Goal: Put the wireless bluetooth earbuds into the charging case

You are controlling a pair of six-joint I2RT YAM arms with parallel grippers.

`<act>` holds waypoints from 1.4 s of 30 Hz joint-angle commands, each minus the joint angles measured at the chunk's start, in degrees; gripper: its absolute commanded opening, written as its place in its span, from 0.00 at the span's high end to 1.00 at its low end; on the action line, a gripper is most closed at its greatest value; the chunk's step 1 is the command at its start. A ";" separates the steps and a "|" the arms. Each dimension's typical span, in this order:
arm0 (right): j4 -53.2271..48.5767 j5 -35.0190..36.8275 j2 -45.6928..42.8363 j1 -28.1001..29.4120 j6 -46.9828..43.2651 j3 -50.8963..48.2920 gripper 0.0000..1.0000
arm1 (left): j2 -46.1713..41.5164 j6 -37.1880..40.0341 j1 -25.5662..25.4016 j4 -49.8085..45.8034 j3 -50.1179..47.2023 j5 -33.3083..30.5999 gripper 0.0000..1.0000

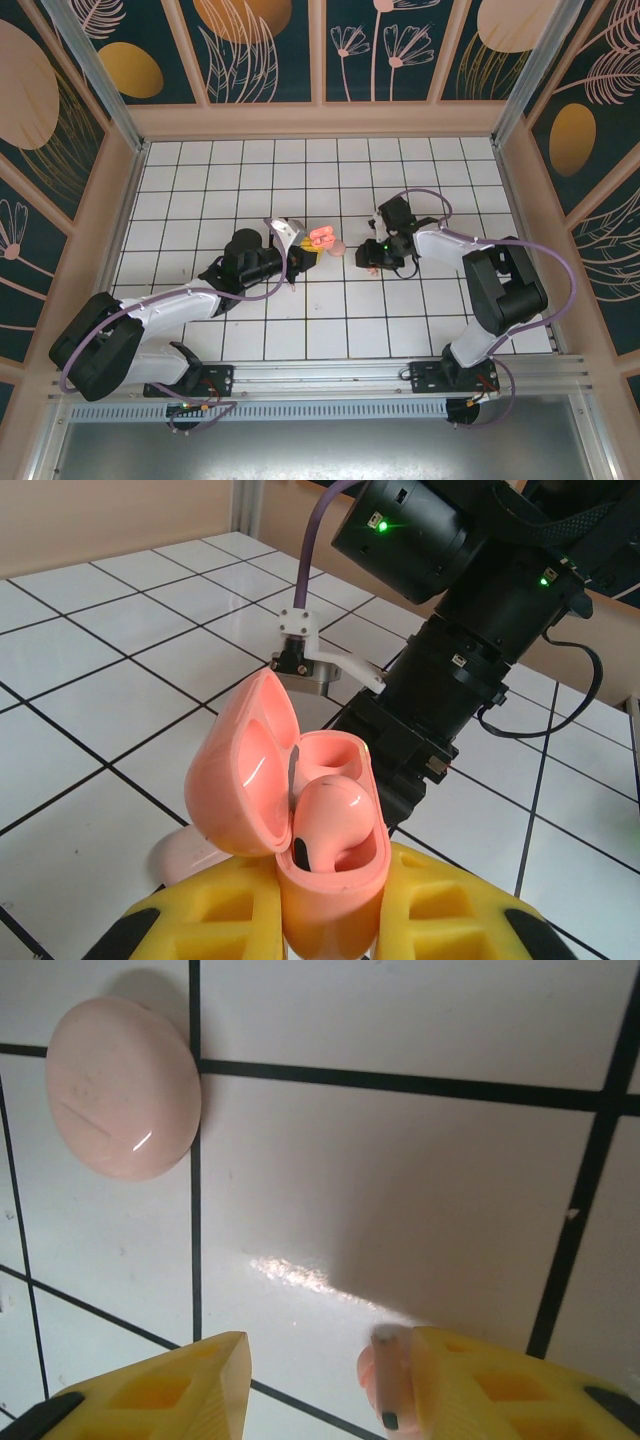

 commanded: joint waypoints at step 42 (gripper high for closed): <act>-13.36 6.31 -7.63 3.49 10.49 4.02 0.44 | -2.03 0.47 -0.40 0.33 -0.40 -0.47 0.93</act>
